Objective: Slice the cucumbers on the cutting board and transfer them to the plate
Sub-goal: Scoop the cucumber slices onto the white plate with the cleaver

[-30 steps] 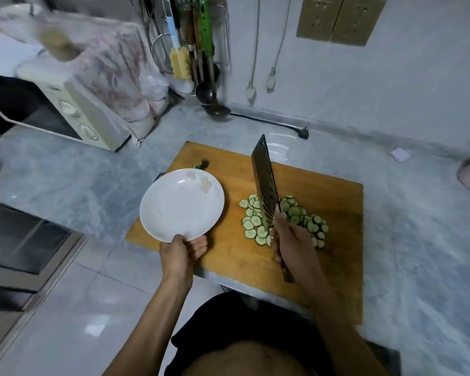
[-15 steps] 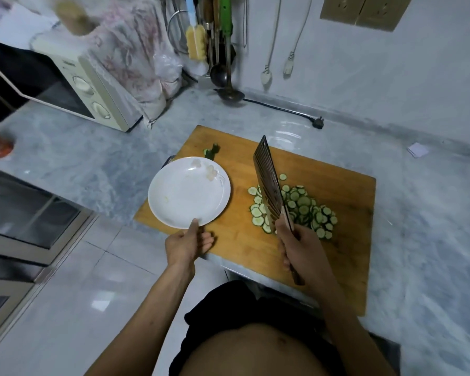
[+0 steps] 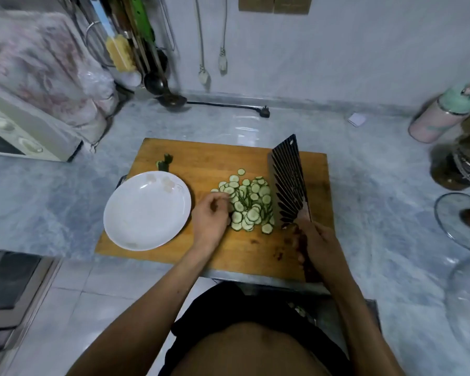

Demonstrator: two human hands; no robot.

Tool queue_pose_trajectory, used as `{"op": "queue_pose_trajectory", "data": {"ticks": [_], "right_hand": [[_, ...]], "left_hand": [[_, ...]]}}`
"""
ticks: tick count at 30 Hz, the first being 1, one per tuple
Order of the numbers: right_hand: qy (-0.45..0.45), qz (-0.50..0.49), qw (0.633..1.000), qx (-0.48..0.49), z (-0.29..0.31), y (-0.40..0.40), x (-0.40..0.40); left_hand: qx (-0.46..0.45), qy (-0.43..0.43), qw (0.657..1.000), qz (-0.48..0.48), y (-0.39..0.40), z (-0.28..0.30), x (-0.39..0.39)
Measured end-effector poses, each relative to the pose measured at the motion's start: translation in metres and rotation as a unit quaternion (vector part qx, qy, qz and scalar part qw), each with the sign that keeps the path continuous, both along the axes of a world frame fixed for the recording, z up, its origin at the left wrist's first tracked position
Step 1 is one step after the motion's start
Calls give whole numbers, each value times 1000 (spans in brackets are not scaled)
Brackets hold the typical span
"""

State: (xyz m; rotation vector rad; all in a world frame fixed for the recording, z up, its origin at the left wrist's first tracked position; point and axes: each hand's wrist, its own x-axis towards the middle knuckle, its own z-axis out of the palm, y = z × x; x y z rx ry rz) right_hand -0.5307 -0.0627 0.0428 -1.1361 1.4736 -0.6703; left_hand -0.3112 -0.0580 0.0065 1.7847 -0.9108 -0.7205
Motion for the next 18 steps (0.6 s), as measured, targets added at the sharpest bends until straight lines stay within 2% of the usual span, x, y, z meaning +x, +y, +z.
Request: {"op": "queue_pose_trajectory", "data": {"ticks": [3,6,11,18], "right_hand": [[-48,-85,994,58,-4,3,-21],[-90,-145,980,99,-11,3,-37],[-150,-176,964,132,-25,10,-47],[-184,-176,959,125,-38,17,-49]], "left_hand": [[-52,-113,992,-36,-17,-11,-7],[24,-165,984,-66,-32,-28,-7],[125,-205,964,-111,-44,-41,-9],[123,-225,960,-110,-46,-48,-12]]}}
